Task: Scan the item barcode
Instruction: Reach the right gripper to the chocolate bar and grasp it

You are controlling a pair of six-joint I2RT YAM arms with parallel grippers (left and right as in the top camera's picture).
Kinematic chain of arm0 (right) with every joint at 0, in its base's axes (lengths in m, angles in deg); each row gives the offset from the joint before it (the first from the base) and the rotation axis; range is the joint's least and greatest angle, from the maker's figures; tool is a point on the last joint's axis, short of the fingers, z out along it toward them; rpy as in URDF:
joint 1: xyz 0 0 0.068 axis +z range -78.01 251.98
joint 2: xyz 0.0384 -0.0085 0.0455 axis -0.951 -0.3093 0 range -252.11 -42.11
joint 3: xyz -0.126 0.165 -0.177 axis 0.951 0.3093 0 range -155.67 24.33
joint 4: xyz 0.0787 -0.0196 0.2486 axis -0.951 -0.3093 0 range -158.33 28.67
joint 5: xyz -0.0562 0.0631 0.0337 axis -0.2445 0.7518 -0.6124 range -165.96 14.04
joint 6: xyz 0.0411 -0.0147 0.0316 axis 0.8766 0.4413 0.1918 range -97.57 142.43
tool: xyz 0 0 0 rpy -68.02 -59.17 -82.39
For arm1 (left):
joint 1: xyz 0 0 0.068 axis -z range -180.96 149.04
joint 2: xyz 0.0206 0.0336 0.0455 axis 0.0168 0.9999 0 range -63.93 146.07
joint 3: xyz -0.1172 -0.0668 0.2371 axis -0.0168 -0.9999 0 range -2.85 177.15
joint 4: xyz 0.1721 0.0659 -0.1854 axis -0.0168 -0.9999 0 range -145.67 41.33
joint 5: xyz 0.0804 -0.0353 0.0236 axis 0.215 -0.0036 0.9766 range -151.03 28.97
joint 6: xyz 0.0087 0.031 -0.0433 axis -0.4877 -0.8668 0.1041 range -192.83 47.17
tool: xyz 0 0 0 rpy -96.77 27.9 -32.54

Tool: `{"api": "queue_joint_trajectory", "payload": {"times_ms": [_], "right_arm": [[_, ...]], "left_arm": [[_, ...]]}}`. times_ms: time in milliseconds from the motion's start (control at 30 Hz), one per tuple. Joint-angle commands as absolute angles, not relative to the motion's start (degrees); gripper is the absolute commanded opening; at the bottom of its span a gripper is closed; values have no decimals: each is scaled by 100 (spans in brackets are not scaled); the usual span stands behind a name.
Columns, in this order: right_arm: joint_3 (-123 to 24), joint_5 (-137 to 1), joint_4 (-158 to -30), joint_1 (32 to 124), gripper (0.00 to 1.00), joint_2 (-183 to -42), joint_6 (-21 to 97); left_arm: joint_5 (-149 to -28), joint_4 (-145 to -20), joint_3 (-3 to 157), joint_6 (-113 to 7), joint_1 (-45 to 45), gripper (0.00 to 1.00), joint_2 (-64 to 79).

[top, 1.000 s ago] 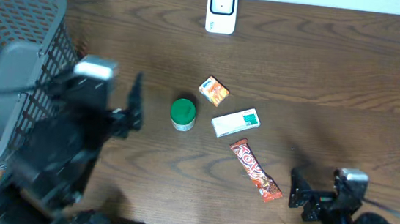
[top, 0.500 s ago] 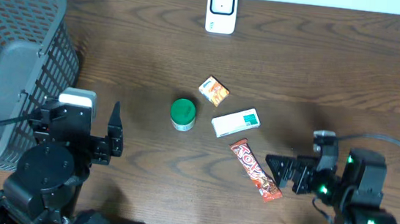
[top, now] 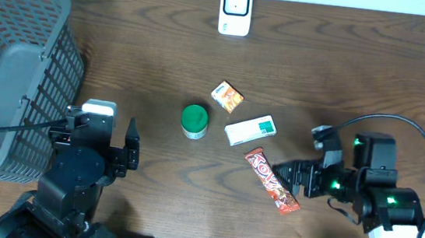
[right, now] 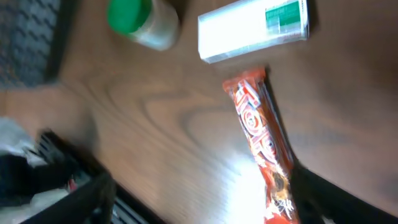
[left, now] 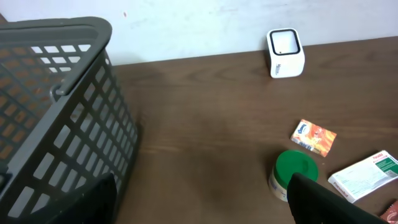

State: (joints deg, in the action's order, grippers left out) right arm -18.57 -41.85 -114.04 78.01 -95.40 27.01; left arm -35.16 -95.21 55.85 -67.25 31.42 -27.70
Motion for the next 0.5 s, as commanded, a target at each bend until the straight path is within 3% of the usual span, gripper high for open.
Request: {"api": "queue_joint_trajectory", "payload": {"times_ms": [0, 233, 467], "right_arm": [[-1811, -5446, -11577, 8297, 80, -9510, 2970], [-1789, -6815, -11485, 9803, 90, -9702, 4380], [-1656, -7975, -11507, 10712, 93, -10443, 5492]], "left_arm": [[-3440, -9532, 5537, -6624, 3159, 88, -2798], [-3444, -9534, 5537, -6456, 3159, 88, -2798], [-3442, -9665, 5537, -6456, 3159, 88, -2798]]}}
